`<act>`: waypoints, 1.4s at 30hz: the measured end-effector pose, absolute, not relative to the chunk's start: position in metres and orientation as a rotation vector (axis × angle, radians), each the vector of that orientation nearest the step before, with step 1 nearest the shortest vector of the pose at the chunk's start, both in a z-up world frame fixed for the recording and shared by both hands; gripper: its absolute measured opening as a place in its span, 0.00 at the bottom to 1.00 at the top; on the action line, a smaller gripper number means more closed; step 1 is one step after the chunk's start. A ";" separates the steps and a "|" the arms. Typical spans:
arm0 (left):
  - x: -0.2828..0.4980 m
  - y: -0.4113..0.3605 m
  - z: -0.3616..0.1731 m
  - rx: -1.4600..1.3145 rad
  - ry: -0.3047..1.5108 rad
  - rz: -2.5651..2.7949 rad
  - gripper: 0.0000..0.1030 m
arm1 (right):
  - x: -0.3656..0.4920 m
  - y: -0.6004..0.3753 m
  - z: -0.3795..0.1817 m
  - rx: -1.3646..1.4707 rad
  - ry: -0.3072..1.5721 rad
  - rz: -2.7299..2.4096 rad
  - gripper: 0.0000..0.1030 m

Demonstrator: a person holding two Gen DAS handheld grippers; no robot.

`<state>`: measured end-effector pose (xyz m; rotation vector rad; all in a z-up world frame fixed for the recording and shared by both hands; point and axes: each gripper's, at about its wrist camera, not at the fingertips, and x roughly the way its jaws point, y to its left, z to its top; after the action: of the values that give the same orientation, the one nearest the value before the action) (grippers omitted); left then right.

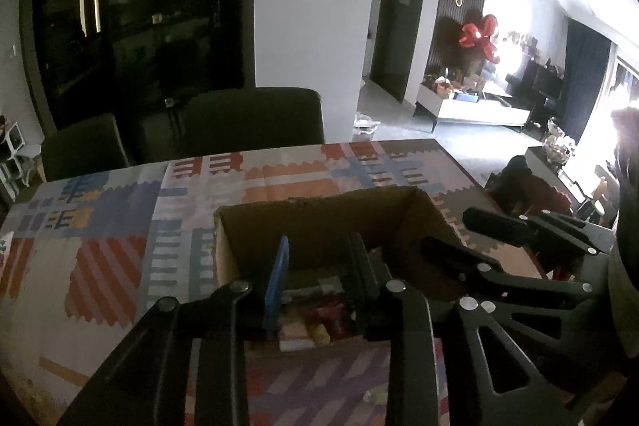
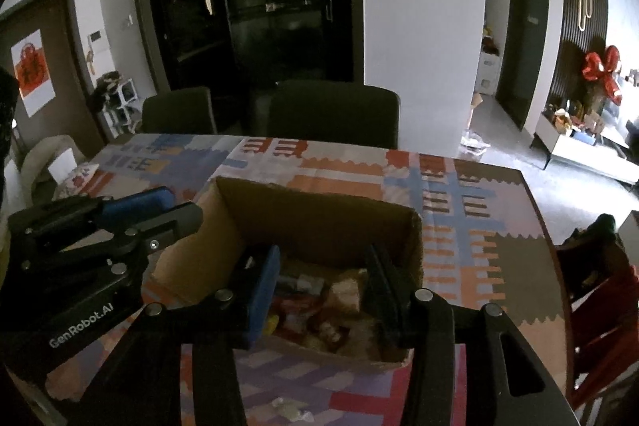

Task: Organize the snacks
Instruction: 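Carry the white packet and red-and-white bag into the box and release both, then withdraw both grippers from the box toward the last two snacks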

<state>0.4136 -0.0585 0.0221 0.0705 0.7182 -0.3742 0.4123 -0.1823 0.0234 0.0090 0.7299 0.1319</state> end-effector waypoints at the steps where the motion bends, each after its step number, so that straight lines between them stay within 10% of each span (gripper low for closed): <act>1: 0.412 -0.058 0.023 0.070 0.718 -0.369 0.36 | 0.411 -0.182 0.024 0.011 0.732 0.135 0.45; 42: 0.314 -0.035 -0.072 0.022 1.075 -0.231 0.51 | 0.339 -0.173 -0.075 -0.031 1.036 0.282 0.45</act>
<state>0.3139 -0.0353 -0.0717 0.0220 1.0753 -0.2313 0.3389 -0.1729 -0.0752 -0.0311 1.0363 0.2816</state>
